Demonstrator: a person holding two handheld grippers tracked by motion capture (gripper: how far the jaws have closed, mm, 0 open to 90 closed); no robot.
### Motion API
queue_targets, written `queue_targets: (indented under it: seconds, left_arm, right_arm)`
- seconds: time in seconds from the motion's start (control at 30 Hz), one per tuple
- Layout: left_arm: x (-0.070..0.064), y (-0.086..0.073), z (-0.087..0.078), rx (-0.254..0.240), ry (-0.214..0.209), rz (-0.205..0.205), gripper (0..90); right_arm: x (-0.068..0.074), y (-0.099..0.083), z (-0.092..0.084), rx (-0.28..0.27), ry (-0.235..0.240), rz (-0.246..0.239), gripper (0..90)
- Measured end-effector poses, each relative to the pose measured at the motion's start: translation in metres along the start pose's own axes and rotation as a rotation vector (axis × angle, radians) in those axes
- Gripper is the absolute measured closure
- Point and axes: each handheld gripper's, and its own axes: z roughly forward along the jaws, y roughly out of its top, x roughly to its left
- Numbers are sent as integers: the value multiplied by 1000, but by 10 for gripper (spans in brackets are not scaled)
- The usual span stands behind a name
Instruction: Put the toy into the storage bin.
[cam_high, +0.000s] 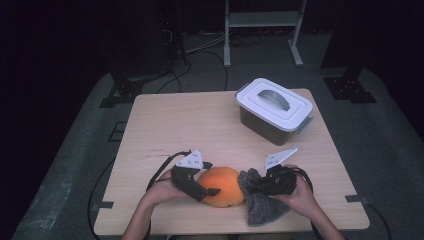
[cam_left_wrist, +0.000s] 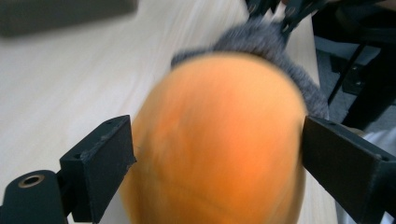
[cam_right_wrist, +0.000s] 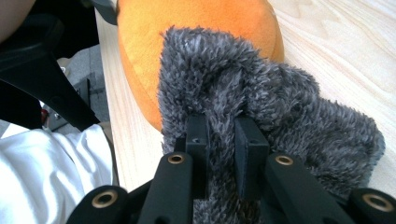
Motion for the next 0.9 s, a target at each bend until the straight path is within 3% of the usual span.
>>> queue_targets:
  seconds: [0.07,0.17,0.27,0.33,0.37,0.43,0.47,0.53,0.63,0.7,0.77,0.8,0.9]
  left_arm:
    - [2,-4,1,-11,-20,-3,150]
    - [-1,-2,-1,-19,6,32,335]
    - [-5,2,-1,-76,64,79,432]
    - [-10,6,1,-128,141,132,439]
    - [-10,6,1,-128,141,132,439]
    - [-15,10,7,-154,209,210,433]
    - [-16,10,14,-156,187,225,418]
    - [-16,9,22,-105,142,230,386]
    - [-17,8,23,-101,99,217,281]
    - [-15,10,17,-129,81,167,184]
    - [-12,9,11,-158,86,135,150]
    - [-9,9,10,-145,87,112,112]
    - [-5,4,14,-88,71,68,106]
  right_arm:
    - [-1,0,0,-1,3,2,775]
    - [-4,1,-2,-6,9,10,776]
    - [-8,2,-7,-24,-2,23,779]
    - [-10,3,-13,-41,-17,27,780]
    - [-12,4,-18,-61,-22,32,780]
    - [-13,6,-24,-83,-32,38,780]
    - [-14,9,-33,-119,-45,42,780]
    - [-13,13,-34,-136,-46,37,780]
    - [-12,16,-27,-123,-42,24,779]
    - [-10,16,-20,-104,-28,13,779]
    - [-7,17,-16,-98,-14,1,778]
    - [-5,18,-16,-97,-11,-8,778]
    - [0,19,-12,-87,-9,-31,776]
